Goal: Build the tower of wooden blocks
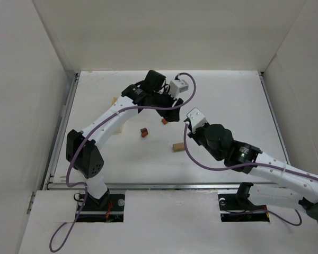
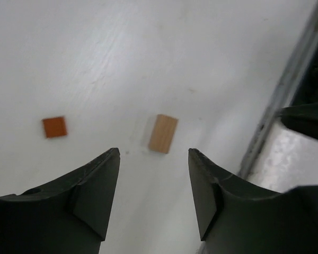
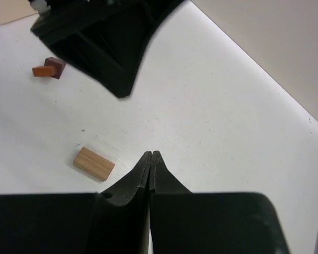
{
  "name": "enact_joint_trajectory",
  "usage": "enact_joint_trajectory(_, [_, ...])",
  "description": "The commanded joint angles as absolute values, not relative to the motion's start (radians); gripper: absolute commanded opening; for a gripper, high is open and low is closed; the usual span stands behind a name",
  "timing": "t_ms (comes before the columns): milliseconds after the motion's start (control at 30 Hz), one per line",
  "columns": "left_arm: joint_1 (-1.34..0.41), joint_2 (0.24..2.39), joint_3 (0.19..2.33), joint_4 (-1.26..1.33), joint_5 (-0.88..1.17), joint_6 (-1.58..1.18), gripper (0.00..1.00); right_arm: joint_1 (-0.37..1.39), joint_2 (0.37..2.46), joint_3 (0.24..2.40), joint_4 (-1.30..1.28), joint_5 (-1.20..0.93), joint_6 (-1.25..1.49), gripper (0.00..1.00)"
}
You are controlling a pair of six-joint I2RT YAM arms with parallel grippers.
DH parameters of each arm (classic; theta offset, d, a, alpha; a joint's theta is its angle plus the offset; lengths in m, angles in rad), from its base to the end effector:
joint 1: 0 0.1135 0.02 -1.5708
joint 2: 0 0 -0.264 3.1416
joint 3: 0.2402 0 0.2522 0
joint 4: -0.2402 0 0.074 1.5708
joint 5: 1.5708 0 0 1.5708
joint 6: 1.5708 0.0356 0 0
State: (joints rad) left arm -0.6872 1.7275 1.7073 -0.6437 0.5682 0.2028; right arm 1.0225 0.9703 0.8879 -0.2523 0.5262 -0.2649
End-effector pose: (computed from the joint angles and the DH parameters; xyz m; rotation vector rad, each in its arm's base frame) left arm 0.2887 -0.2617 0.3652 1.2506 1.8826 -0.8958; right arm 0.1293 0.1775 0.3365 -0.8160 1.6702 0.0231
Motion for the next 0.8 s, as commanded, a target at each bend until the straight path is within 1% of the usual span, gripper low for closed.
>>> enact_joint_trajectory(0, [-0.600, 1.654, 1.619, -0.612, 0.392, 0.232, 0.52, 1.031, 0.976, 0.928, -0.227, 0.565, -0.192, 0.00])
enact_joint_trajectory(67, [-0.560, 1.654, 1.582, -0.612, 0.278, 0.258, 0.53, 1.031, 1.000, 0.928, -0.236, 0.578, -0.145, 0.06])
enact_joint_trajectory(100, [-0.549, 1.654, 1.534, -0.612, 0.249, 0.267, 0.54, 1.031, 1.009, 0.928, -0.245, 0.578, -0.127, 0.13])
enact_joint_trajectory(133, [-0.549, 1.643, 1.507, -0.612, 0.223, 0.267, 0.56, 1.031, 1.009, 0.940, -0.245, 0.578, -0.115, 0.28])
enact_joint_trajectory(200, [-0.537, 1.622, 1.453, -0.586, 0.145, 0.279, 0.59, 1.031, 1.040, 0.940, -0.256, 0.578, -0.083, 0.45])
enact_joint_trajectory(233, [-0.537, 1.621, 1.409, -0.565, 0.129, 0.296, 0.61, 1.031, 1.049, 0.951, -0.256, 0.578, -0.074, 0.58])
enact_joint_trajectory(267, [-0.537, 1.621, 1.393, -0.565, 0.129, 0.316, 0.61, 1.031, 1.049, 0.951, -0.256, 0.578, -0.065, 0.62])
enact_joint_trajectory(333, [-0.537, 1.621, 1.370, -0.552, 0.111, 0.330, 0.61, 1.031, 1.075, 0.963, -0.256, 0.578, -0.049, 0.66])
enact_joint_trajectory(433, [-0.537, 1.621, 1.361, -0.604, 0.124, 0.385, 0.57, 1.031, 1.108, 0.986, -0.282, 0.569, -0.028, 0.66])
enact_joint_trajectory(500, [-0.537, 1.611, 1.310, -0.615, 0.124, 0.431, 0.56, 1.031, 1.121, 0.996, -0.297, 0.569, -0.028, 0.67])
enact_joint_trajectory(567, [-0.537, 1.592, 1.266, -0.624, 0.083, 0.448, 0.56, 1.031, 1.131, 0.996, -0.308, 0.569, -0.017, 0.67])
enact_joint_trajectory(667, [-0.537, 1.603, 1.229, -0.624, 0.106, 0.427, 0.56, 1.031, 1.140, 0.986, -0.299, 0.569, -0.008, 0.67])
enact_joint_trajectory(767, [-0.546, 1.640, 1.206, -0.603, 0.095, 0.356, 0.60, 1.031, 1.140, 0.986, -0.288, 0.560, 0.002, 0.67])
